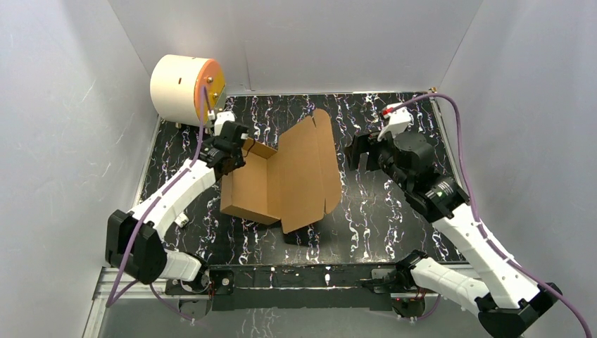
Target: Fold the paper box
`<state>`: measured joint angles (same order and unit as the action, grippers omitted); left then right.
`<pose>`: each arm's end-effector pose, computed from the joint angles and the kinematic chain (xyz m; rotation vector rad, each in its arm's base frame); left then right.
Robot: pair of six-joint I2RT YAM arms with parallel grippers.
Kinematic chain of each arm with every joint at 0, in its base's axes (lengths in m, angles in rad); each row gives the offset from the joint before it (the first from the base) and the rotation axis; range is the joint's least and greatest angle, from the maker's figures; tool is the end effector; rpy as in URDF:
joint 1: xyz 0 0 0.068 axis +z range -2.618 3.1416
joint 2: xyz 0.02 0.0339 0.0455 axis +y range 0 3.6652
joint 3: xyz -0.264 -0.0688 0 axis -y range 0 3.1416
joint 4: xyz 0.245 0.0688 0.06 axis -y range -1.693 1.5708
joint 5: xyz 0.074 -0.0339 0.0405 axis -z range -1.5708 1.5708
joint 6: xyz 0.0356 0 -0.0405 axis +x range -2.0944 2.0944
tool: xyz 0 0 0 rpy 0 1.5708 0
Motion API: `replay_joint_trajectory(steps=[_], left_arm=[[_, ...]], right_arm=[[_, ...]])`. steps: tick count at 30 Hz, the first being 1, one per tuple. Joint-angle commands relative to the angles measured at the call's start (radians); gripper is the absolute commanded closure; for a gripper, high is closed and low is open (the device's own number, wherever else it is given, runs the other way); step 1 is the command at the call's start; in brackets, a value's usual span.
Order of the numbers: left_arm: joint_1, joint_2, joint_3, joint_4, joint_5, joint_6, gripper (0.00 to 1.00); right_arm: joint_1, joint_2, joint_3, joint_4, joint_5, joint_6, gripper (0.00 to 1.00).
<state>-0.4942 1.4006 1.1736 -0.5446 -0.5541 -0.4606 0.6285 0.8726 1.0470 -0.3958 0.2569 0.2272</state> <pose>0.2750 -0.1269 0.3043 -0.2265 2.1968 0.1283 0.1565 0.1026 0.3935 -0.1757 1.7925 0.3841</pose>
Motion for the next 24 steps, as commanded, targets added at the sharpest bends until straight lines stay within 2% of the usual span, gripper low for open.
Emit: replay_joint_trajectory(steps=[1, 7, 13, 19, 24], left_arm=[[0.033, -0.089, -0.138, 0.098, 0.127, -0.155, 0.72], [0.048, -0.158, -0.293, 0.153, 0.148, -0.320, 0.71], [0.048, -0.184, -0.431, 0.260, 0.254, -0.468, 0.66], [0.048, -0.202, -0.435, 0.260, 0.253, -0.456, 0.57], [0.048, -0.284, -0.407, 0.209, 0.186, -0.388, 0.46]], right_arm=[[-0.004, 0.059, 0.103, -0.074, -0.080, -0.018, 0.01], [-0.005, 0.135, 0.176, -0.086, -0.107, -0.030, 0.01], [-0.005, 0.222, 0.275, -0.116, -0.173, -0.060, 0.02], [-0.005, 0.287, 0.380, -0.162, -0.248, -0.102, 0.01], [0.000, 0.346, 0.453, -0.199, -0.336, -0.105, 0.02]])
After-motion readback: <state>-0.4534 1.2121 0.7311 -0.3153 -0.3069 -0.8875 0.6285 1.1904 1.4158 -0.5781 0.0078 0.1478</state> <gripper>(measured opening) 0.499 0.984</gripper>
